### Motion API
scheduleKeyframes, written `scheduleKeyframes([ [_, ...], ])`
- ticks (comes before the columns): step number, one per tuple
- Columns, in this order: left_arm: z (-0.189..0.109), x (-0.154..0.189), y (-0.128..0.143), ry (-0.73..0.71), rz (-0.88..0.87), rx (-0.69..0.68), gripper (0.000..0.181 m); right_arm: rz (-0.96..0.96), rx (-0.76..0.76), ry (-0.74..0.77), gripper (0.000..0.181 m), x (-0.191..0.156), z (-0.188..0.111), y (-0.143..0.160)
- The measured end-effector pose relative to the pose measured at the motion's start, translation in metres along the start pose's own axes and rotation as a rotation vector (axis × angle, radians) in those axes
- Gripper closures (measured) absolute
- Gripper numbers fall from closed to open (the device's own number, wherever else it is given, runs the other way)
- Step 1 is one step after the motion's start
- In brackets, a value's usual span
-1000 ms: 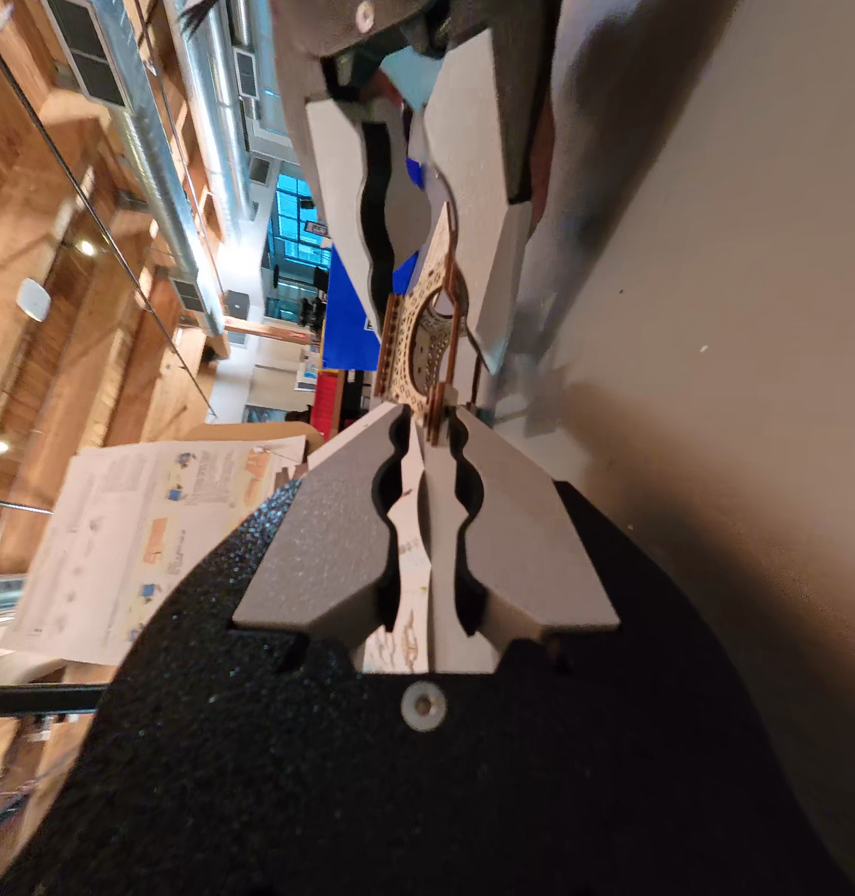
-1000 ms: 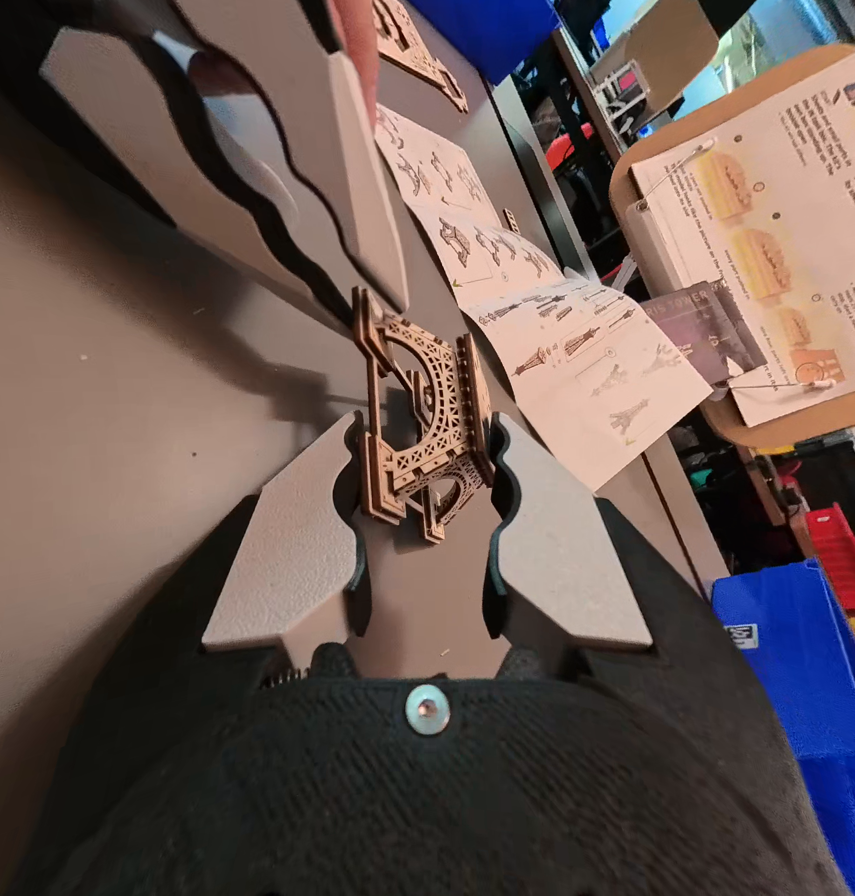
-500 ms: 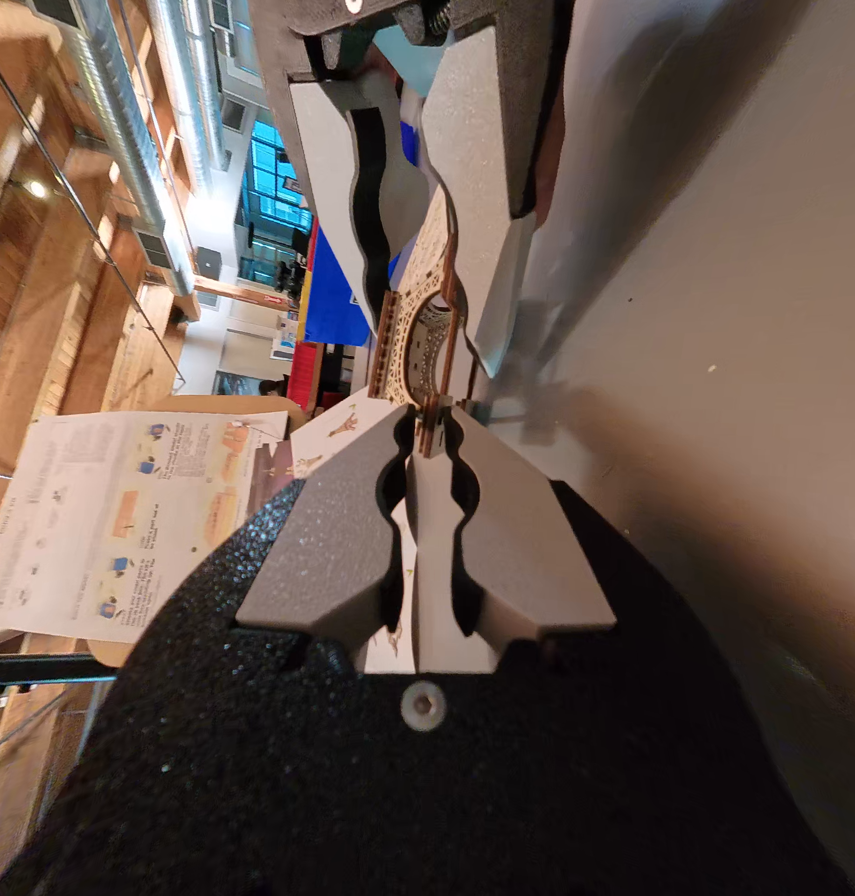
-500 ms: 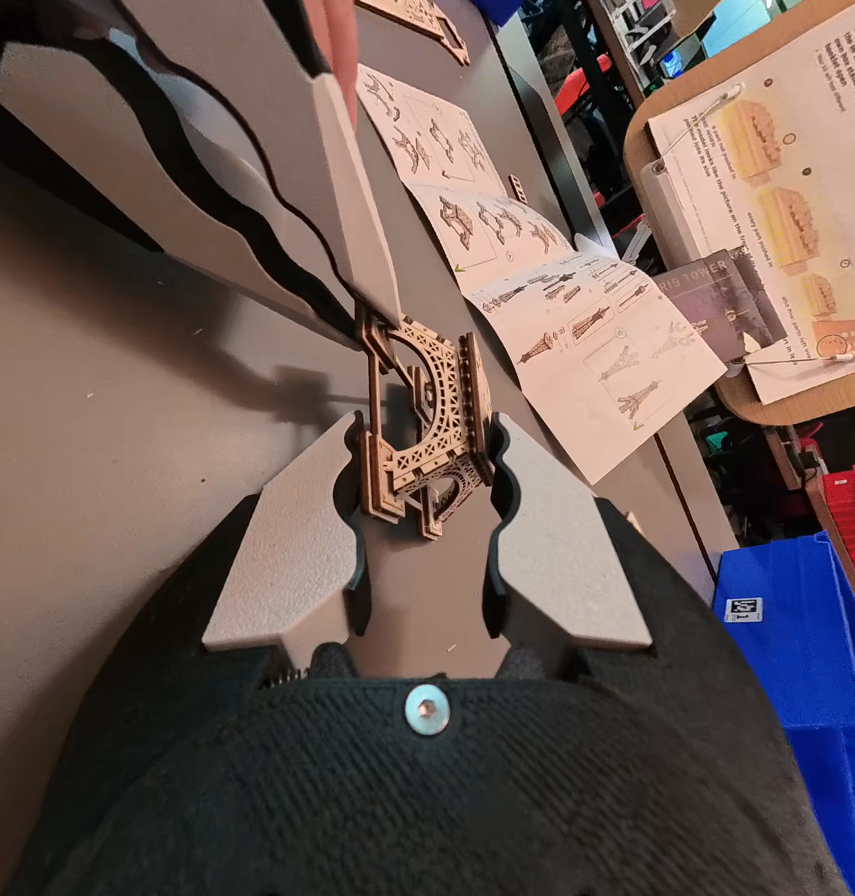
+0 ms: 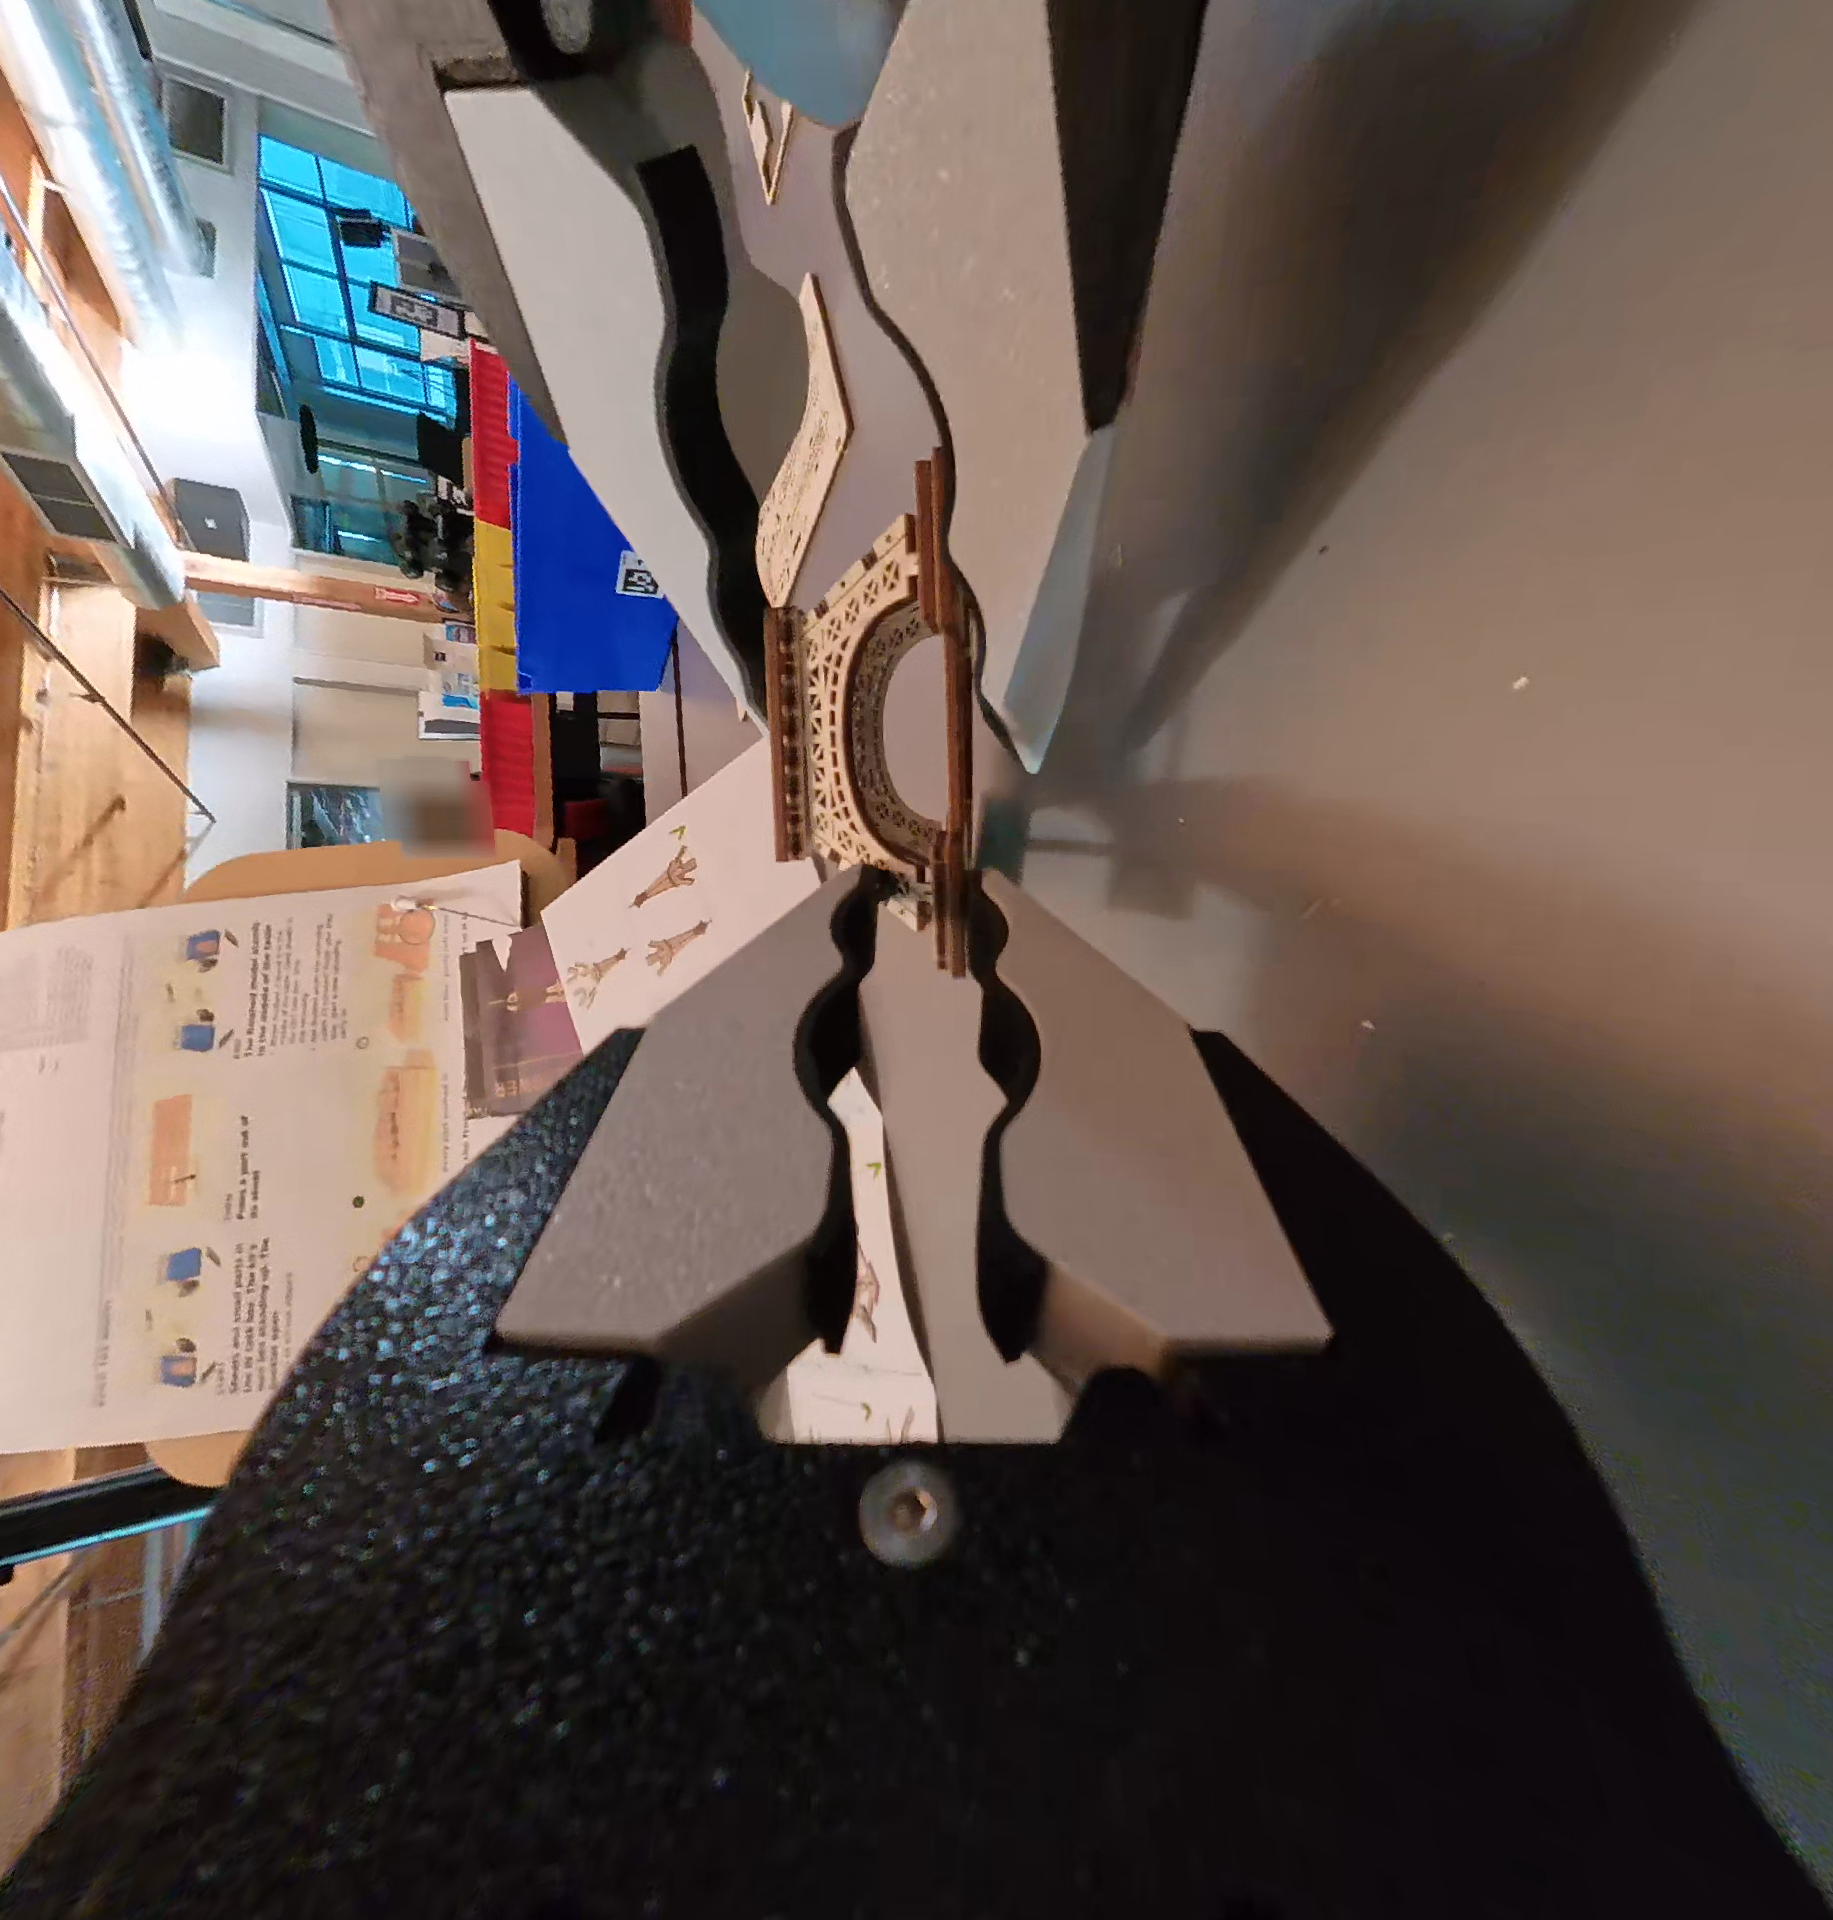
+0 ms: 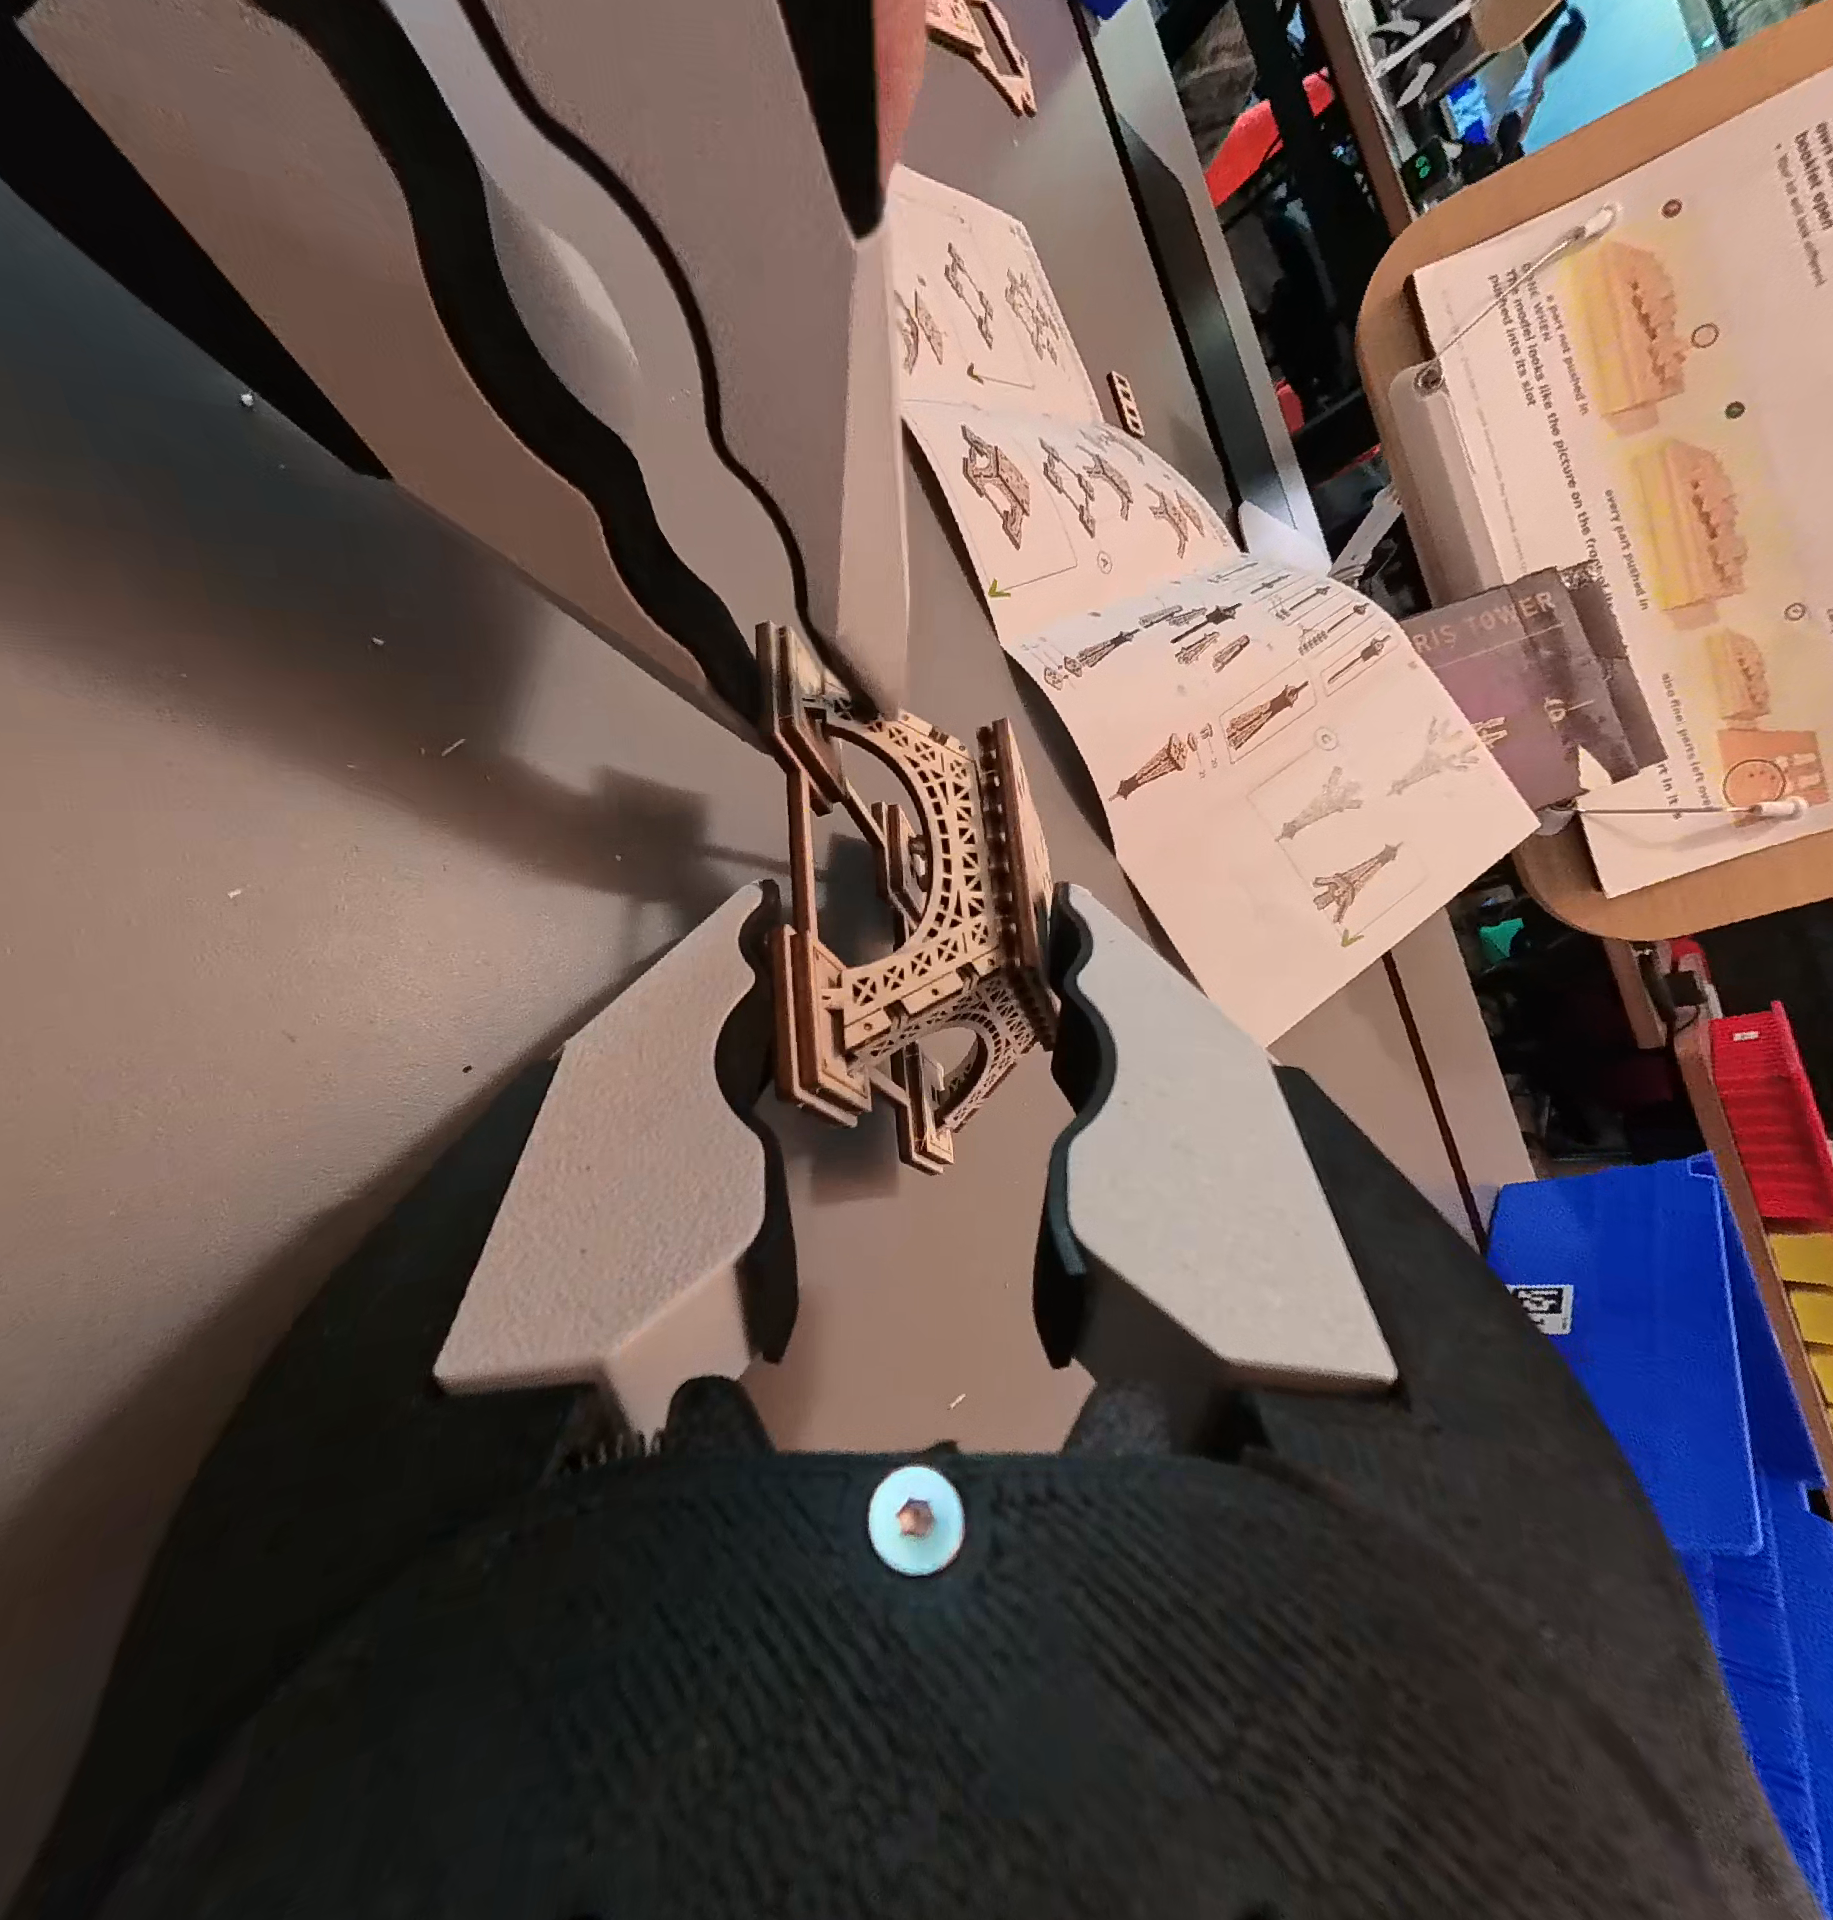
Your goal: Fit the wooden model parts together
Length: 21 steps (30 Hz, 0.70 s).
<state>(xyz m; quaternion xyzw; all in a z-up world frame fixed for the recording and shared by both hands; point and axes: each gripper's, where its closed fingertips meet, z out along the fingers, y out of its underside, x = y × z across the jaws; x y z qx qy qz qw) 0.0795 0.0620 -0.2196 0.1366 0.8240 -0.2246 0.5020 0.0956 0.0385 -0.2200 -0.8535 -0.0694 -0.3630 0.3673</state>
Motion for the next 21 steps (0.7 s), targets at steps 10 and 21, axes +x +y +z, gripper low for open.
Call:
scheduleKeyframes([
  [10, -0.0012, -0.0006, 0.0055, 0.057, -0.055, -0.017, 0.168, 0.030, 0.036, 0.022, 0.133, 0.0008, 0.0015, -0.0071],
  [21, -0.0040, -0.0013, 0.0034, 0.124, -0.066, 0.008, 0.170, 0.018, 0.032, 0.050, 0.134, -0.0001, 0.0013, -0.0046],
])
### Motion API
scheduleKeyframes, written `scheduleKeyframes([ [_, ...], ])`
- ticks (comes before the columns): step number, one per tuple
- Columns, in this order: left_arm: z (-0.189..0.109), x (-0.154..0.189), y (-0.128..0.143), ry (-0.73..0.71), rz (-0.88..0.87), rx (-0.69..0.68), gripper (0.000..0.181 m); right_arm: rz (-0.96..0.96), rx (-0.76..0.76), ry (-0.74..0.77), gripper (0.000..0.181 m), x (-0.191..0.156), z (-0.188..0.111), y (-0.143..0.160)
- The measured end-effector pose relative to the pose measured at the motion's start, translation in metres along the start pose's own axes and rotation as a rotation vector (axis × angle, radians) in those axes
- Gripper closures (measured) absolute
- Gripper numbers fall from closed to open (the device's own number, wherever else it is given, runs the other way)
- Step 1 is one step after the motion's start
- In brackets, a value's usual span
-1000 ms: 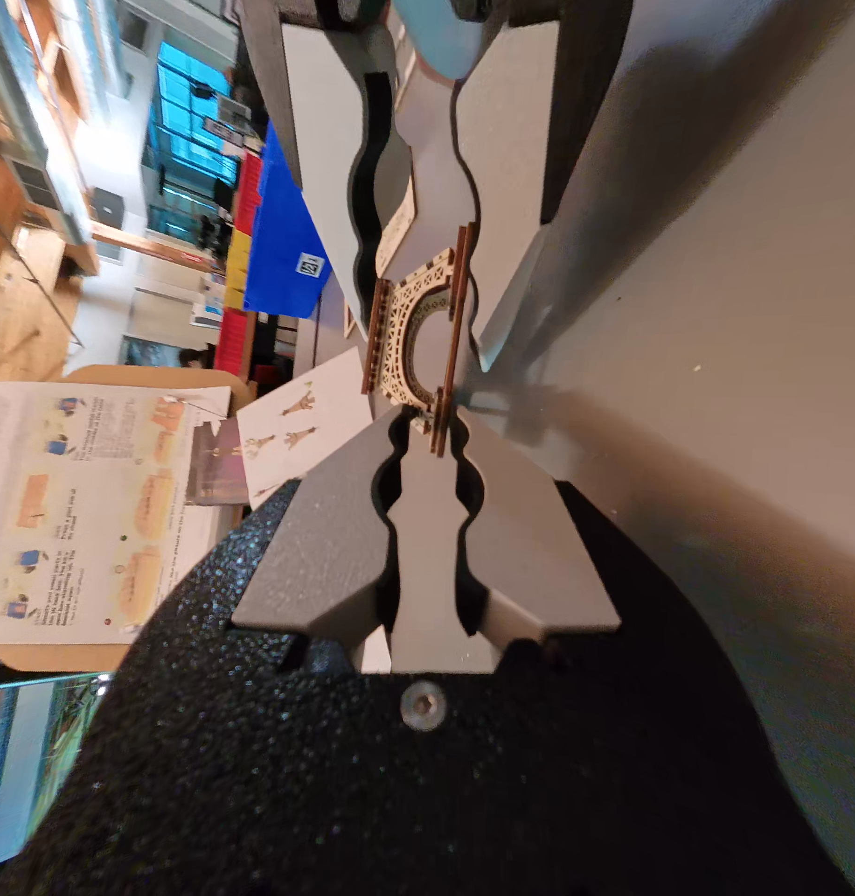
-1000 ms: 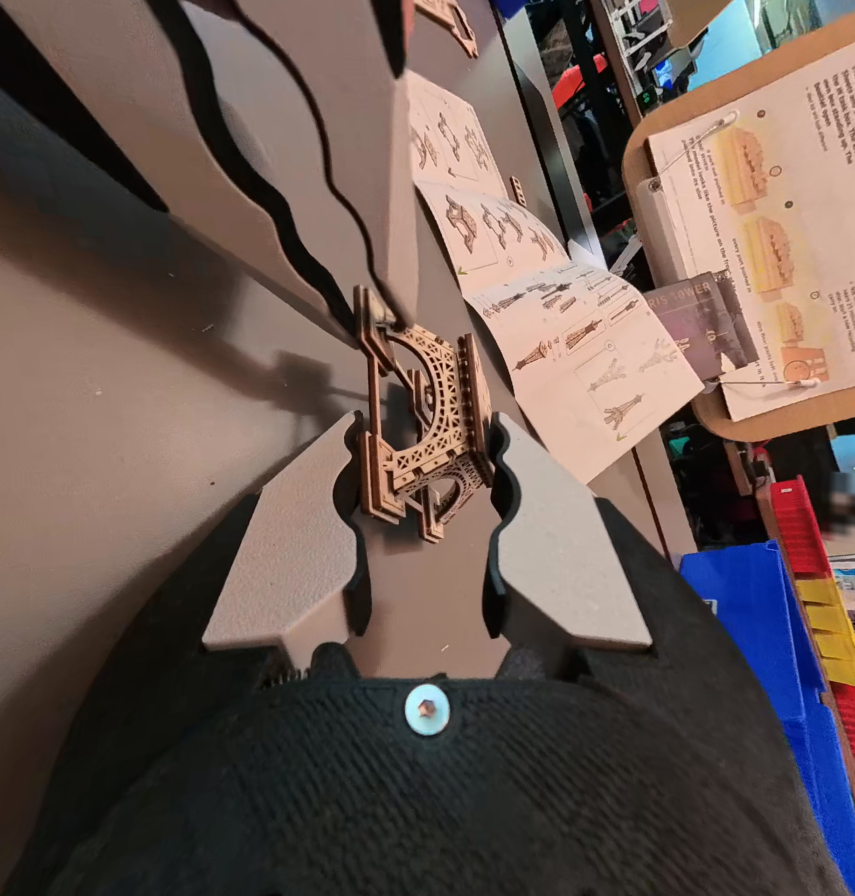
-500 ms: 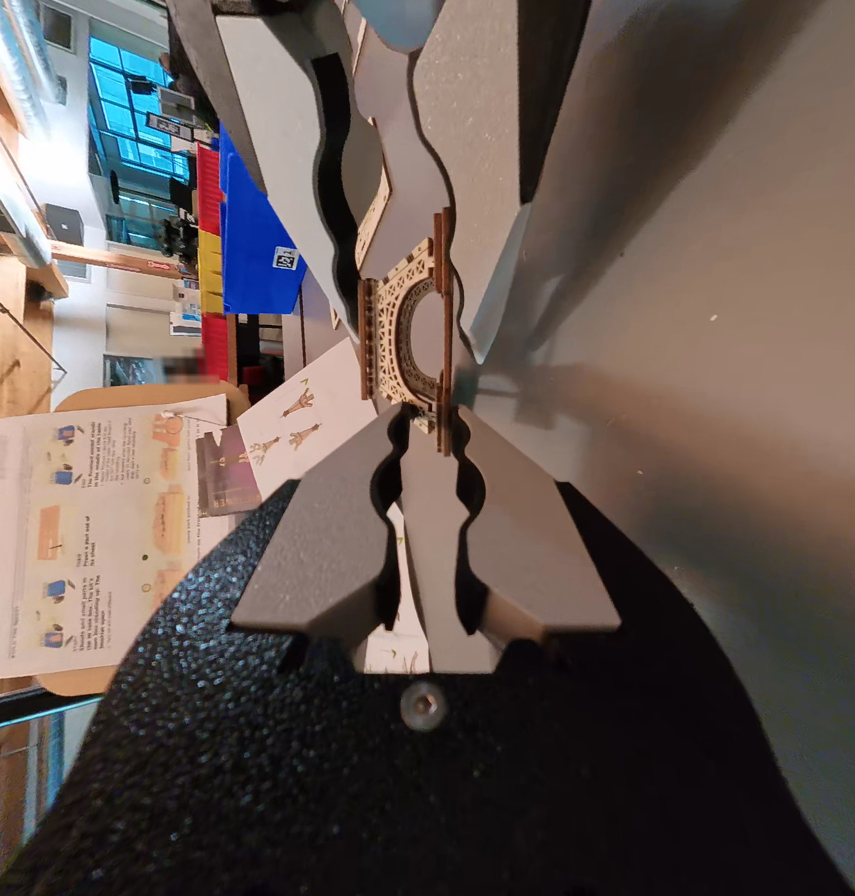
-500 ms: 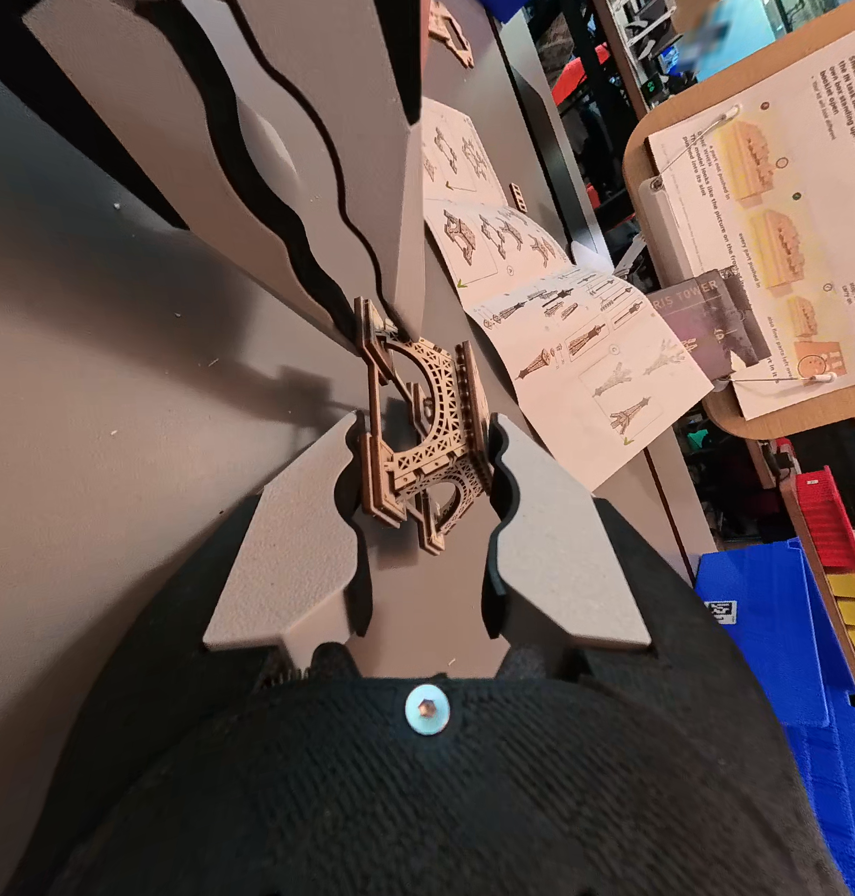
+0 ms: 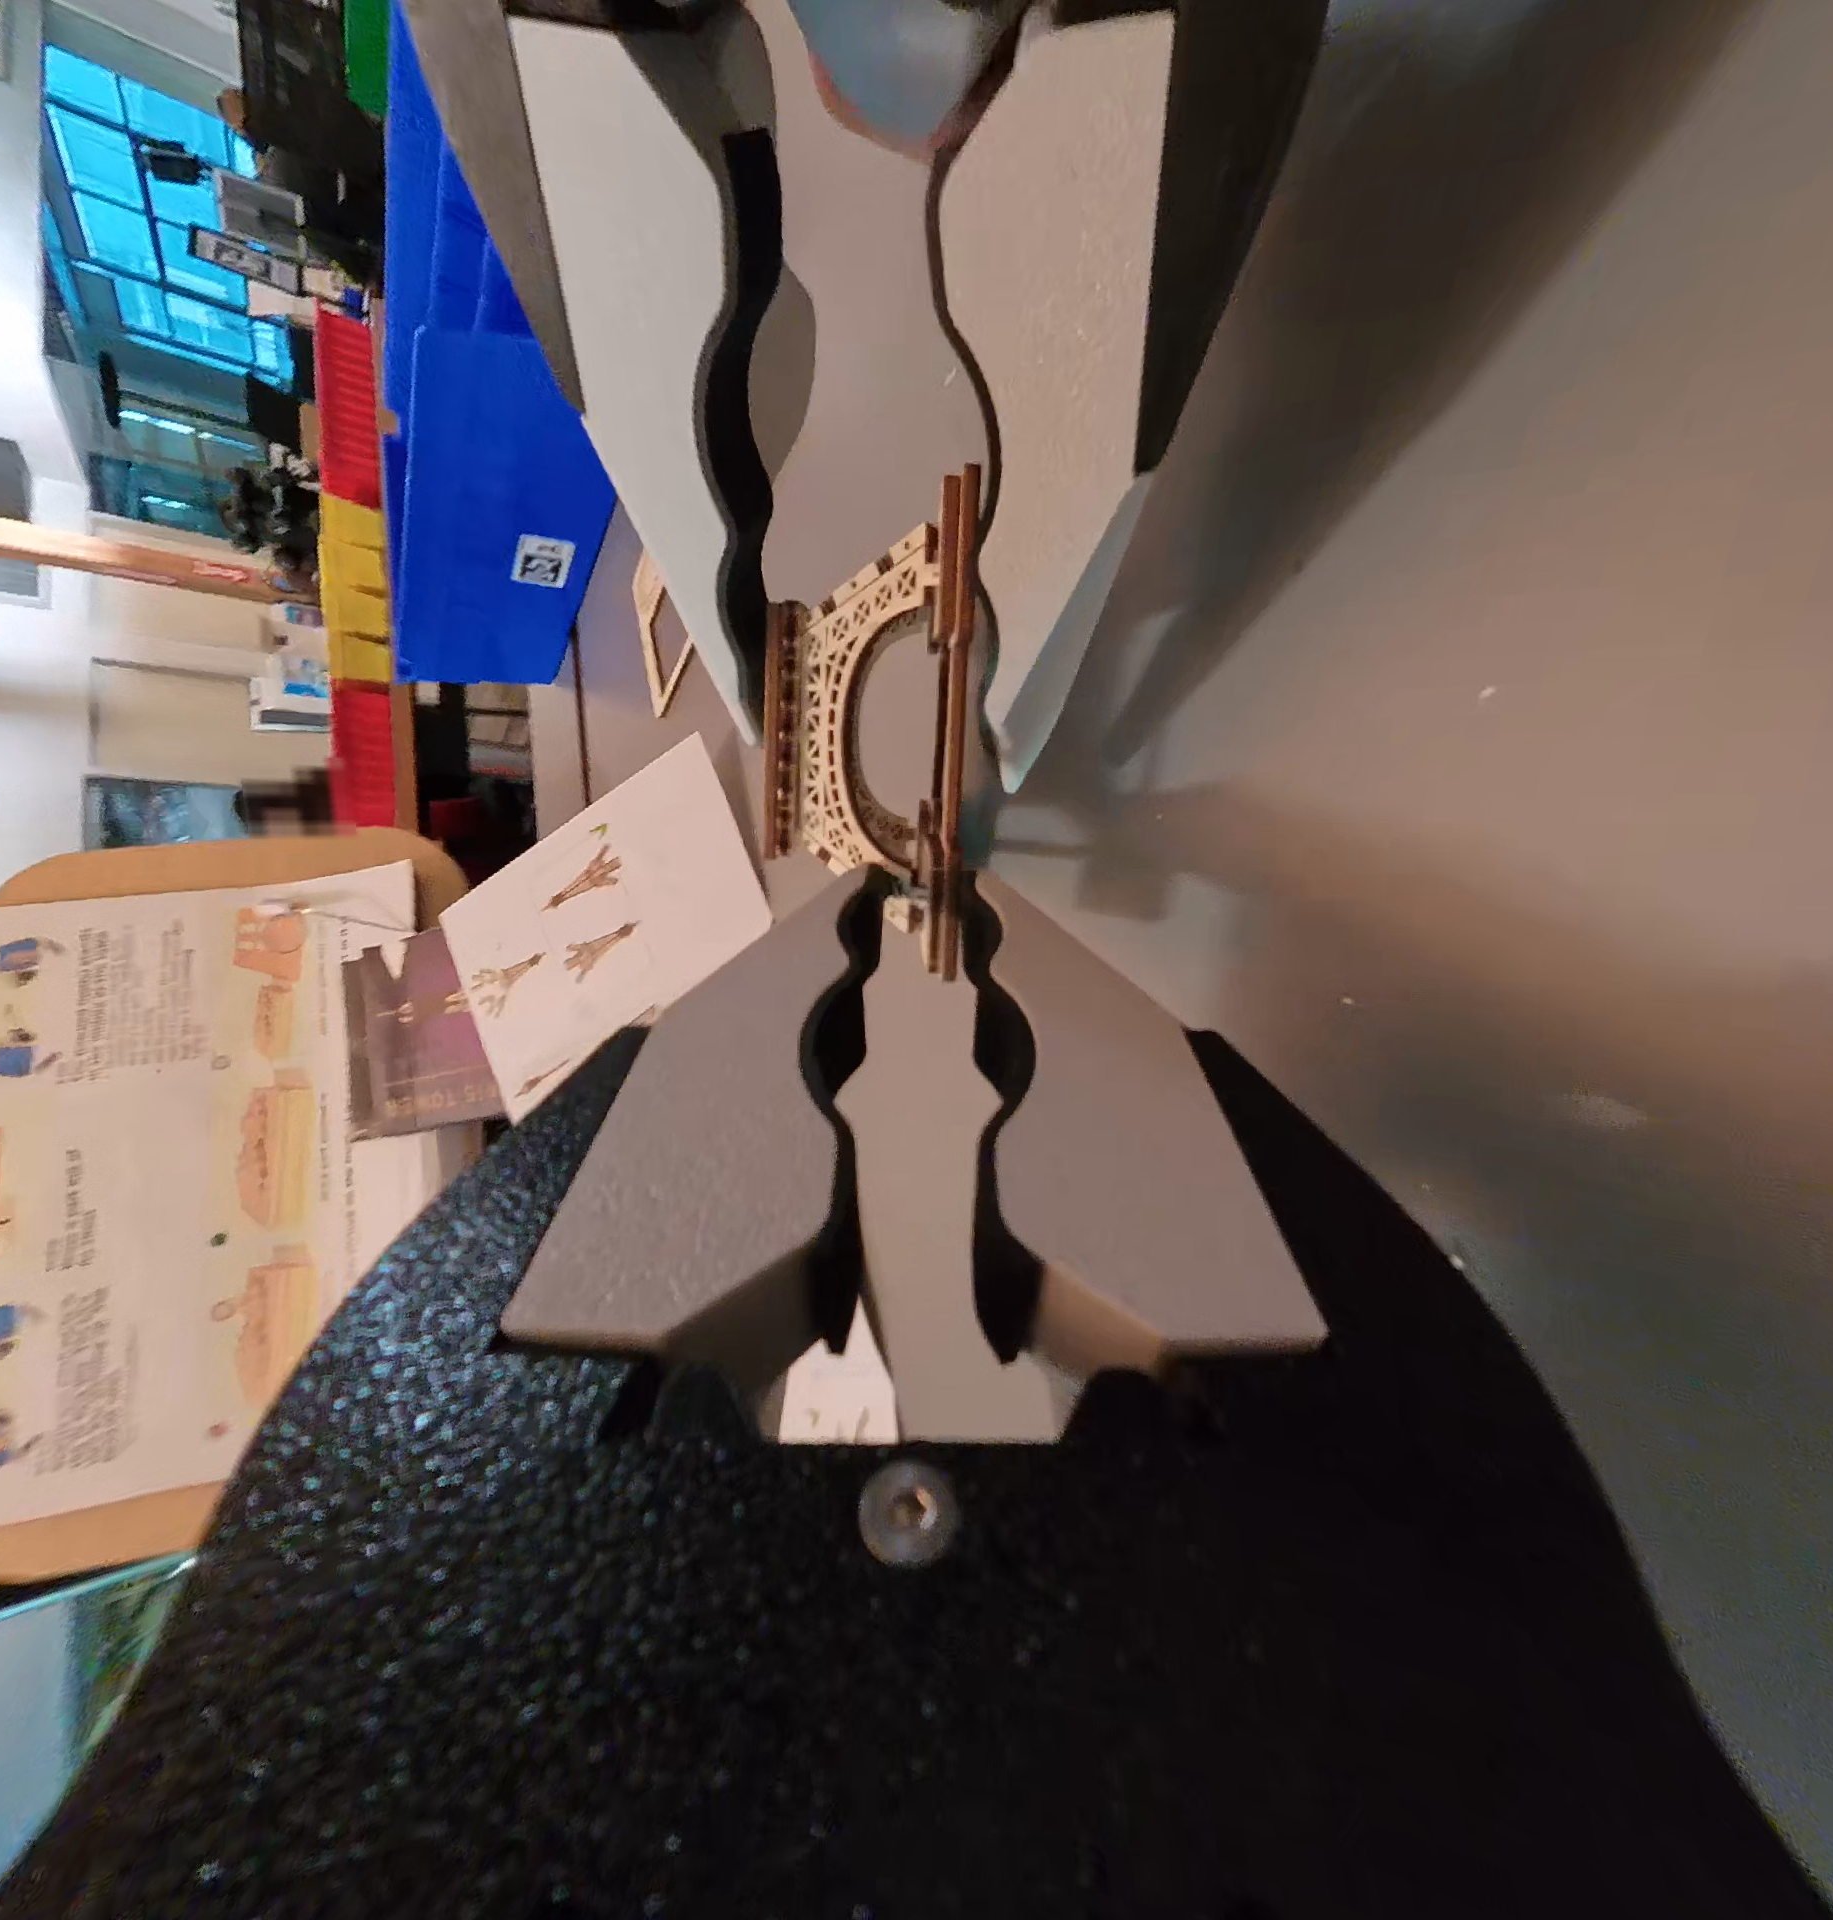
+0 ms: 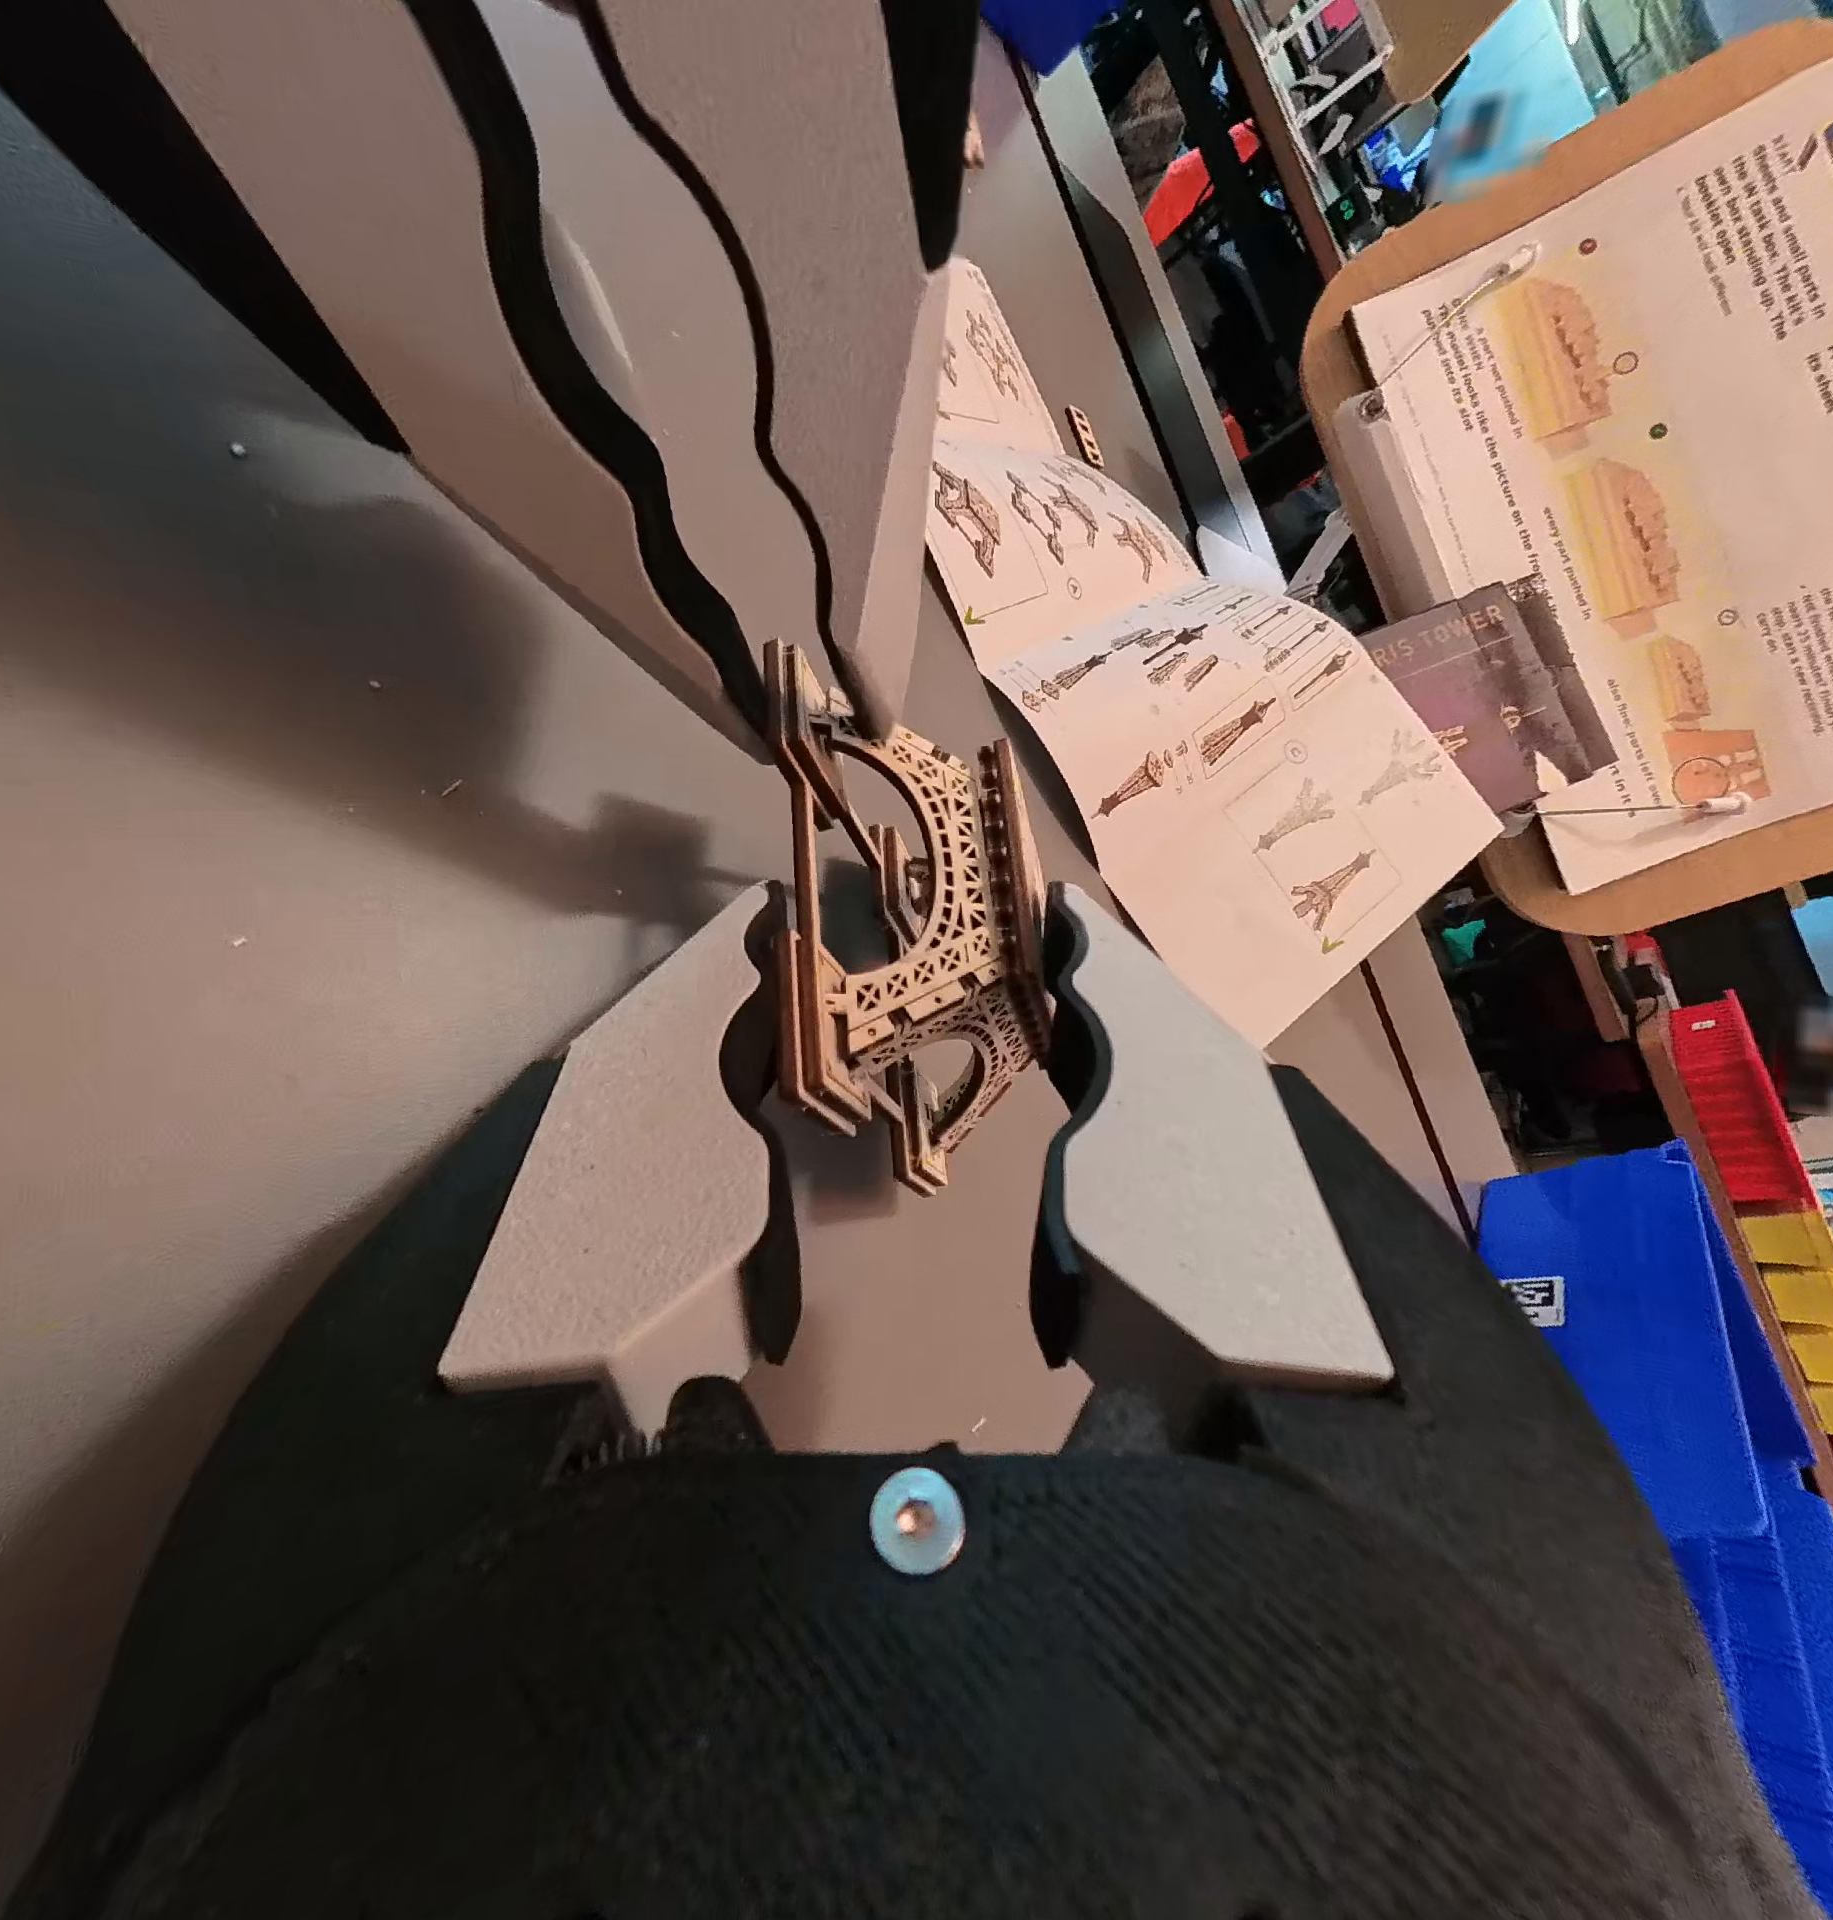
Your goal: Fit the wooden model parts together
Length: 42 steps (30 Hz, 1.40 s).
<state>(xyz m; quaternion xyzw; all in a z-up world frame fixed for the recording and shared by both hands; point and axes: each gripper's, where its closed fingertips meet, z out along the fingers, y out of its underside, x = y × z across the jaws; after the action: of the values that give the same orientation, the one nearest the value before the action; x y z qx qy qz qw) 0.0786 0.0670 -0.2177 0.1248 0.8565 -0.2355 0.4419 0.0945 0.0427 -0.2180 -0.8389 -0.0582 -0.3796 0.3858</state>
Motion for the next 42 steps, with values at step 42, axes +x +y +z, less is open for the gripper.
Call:
scheduleKeyframes([
  [42, 0.008, -0.006, -0.008, 0.161, 0.000, -0.074, 0.173, 0.086, 0.068, 0.029, 0.135, 0.007, 0.002, 0.003],
])
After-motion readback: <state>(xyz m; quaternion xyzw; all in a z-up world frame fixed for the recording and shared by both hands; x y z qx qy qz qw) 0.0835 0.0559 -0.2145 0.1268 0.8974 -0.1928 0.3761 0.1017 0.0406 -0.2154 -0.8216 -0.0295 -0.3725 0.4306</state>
